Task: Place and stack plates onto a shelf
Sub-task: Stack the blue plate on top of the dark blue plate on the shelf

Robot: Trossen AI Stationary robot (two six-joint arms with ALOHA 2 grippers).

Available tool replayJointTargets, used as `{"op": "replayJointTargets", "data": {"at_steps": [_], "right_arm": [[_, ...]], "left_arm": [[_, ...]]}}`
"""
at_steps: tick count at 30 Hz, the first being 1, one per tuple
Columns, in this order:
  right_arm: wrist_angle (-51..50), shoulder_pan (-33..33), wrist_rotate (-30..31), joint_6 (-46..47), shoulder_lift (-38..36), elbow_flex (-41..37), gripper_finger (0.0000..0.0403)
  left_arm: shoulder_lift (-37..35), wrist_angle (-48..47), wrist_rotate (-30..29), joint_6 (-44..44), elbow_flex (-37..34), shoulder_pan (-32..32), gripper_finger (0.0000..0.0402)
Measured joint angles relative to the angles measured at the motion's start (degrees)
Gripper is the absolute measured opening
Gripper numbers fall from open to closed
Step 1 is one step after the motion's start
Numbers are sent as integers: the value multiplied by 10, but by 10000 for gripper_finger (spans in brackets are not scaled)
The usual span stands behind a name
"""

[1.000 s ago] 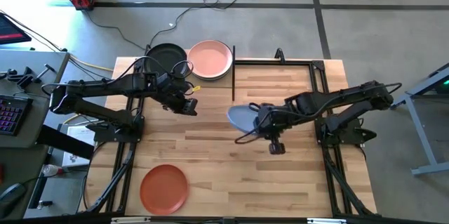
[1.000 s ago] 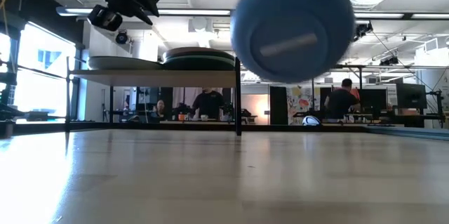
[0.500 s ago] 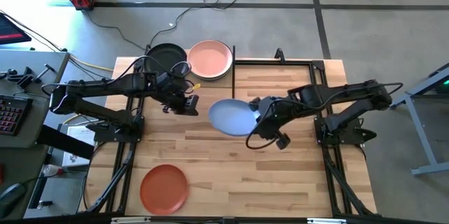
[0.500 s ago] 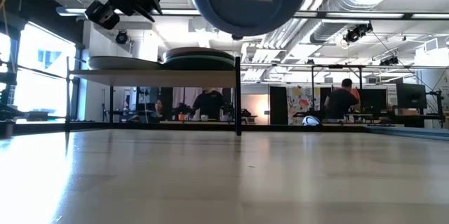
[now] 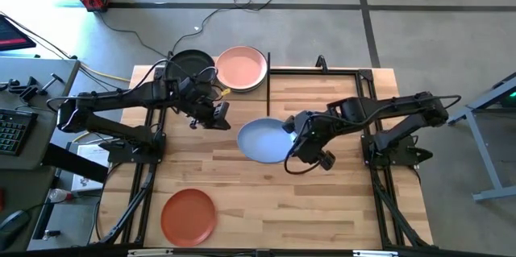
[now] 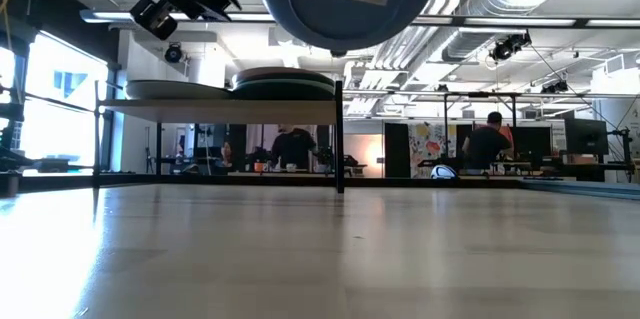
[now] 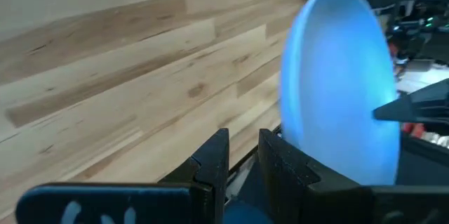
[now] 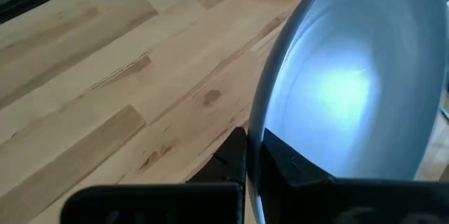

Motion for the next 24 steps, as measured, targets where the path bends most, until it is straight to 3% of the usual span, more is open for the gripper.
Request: {"op": "replayJointTargets", "data": {"at_steps": [24], "right_arm": [[1, -8, -18, -11, 19, 0, 0]], "left_arm": [[65, 95, 1, -3, 0, -25, 67]]}}
